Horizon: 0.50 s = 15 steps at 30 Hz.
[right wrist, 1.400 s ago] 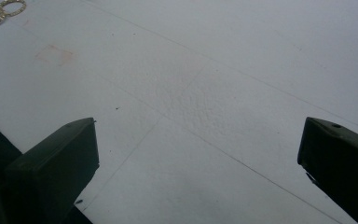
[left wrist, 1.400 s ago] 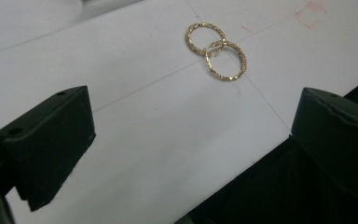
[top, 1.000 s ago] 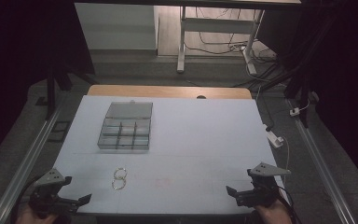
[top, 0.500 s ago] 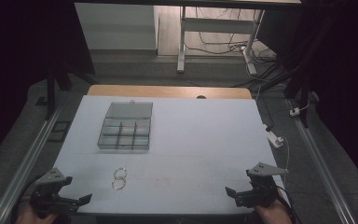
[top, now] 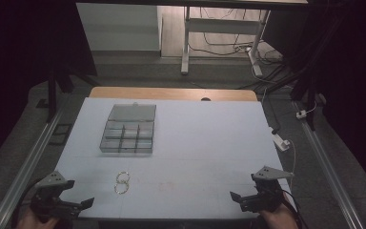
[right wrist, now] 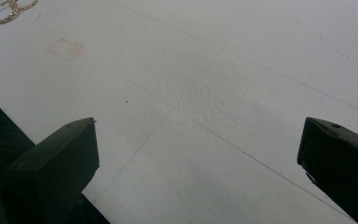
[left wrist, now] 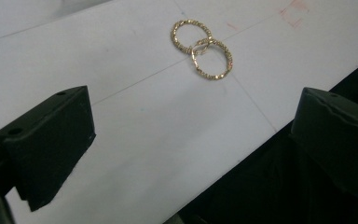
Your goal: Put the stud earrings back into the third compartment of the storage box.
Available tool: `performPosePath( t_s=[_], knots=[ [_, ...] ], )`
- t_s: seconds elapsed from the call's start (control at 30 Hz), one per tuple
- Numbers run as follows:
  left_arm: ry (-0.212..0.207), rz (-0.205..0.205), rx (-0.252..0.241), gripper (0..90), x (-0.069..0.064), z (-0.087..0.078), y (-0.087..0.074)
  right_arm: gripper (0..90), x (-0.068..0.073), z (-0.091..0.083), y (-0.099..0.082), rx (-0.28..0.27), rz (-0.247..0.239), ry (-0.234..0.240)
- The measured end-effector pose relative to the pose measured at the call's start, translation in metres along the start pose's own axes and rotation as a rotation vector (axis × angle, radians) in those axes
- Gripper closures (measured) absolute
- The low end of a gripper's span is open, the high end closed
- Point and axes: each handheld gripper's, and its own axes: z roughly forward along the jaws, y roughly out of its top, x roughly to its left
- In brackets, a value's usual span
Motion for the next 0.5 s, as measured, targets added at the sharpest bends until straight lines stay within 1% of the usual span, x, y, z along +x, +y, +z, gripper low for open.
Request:
performPosePath(
  t_s=[0.07,0.13,0.3,0.4,0.5],
  knots=[
    [-0.016,-0.002,-0.007,0.0,-0.0004,0.0000,0.0009,0.0,-0.0002,-0.0001,0.0000,-0.002,0.002,-0.003],
    [-0.021,0.001,-0.009,0.0,-0.0017,0.0006,0.0019,0.0,-0.0003,-0.0002,-0.0001,-0.002,0.006,-0.002],
    [-0.046,0.013,-0.003,0.0,-0.0031,0.0028,0.0038,0.0,-0.0004,-0.0002,0.0000,-0.001,0.006,0.000],
    [-0.054,0.024,-0.004,0.0,-0.0041,0.0047,0.0055,0.0,-0.0003,0.0002,0.0000,0.001,0.002,0.001],
    [-0.075,0.036,-0.011,0.0,-0.0062,0.0070,0.0082,0.0,-0.0001,0.0003,0.0001,0.004,0.003,0.001]
  ],
)
